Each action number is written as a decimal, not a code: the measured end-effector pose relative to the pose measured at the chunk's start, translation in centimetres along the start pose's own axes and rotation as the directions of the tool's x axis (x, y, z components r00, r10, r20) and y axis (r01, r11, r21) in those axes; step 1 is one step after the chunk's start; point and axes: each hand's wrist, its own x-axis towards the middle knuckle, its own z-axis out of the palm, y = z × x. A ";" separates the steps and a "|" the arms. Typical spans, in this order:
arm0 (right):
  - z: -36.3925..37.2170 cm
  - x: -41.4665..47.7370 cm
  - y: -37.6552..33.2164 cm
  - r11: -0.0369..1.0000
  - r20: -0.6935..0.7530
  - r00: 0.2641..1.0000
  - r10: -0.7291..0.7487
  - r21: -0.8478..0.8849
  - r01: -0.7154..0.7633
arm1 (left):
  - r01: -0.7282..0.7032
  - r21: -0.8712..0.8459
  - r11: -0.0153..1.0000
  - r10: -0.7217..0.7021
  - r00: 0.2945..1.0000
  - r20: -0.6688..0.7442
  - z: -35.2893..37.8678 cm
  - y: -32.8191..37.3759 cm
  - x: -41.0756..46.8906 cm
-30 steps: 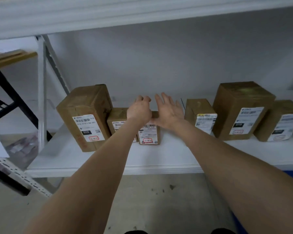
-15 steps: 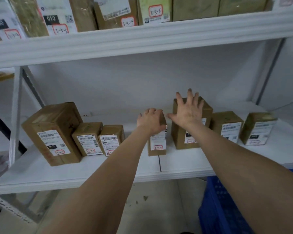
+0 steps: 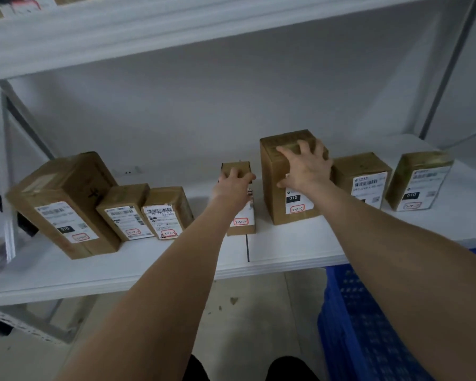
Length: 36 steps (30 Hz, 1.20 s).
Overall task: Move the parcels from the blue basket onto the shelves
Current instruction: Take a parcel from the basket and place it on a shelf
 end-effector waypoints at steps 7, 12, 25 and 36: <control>0.4 0.5 -2.8 0.996 -0.027 1.000 -0.001 0.087 0.004 | 0.066 0.031 0.997 -0.066 0.998 -0.021 0.0 -2.4 0.6; 0.4 0.3 -4.5 0.995 0.013 1.000 -0.016 0.096 0.015 | 0.110 0.088 0.990 -0.108 0.994 -0.024 -0.3 -4.5 0.2; 1.3 0.0 -7.9 0.987 0.006 0.987 -0.159 -0.007 0.159 | 0.109 0.069 0.992 -0.104 0.992 -0.076 -0.3 -7.9 -0.1; 3.6 -0.7 -9.6 0.972 -0.125 0.966 -0.227 0.036 0.233 | 0.091 -0.028 0.995 -0.091 0.996 0.005 -0.9 -8.5 -0.1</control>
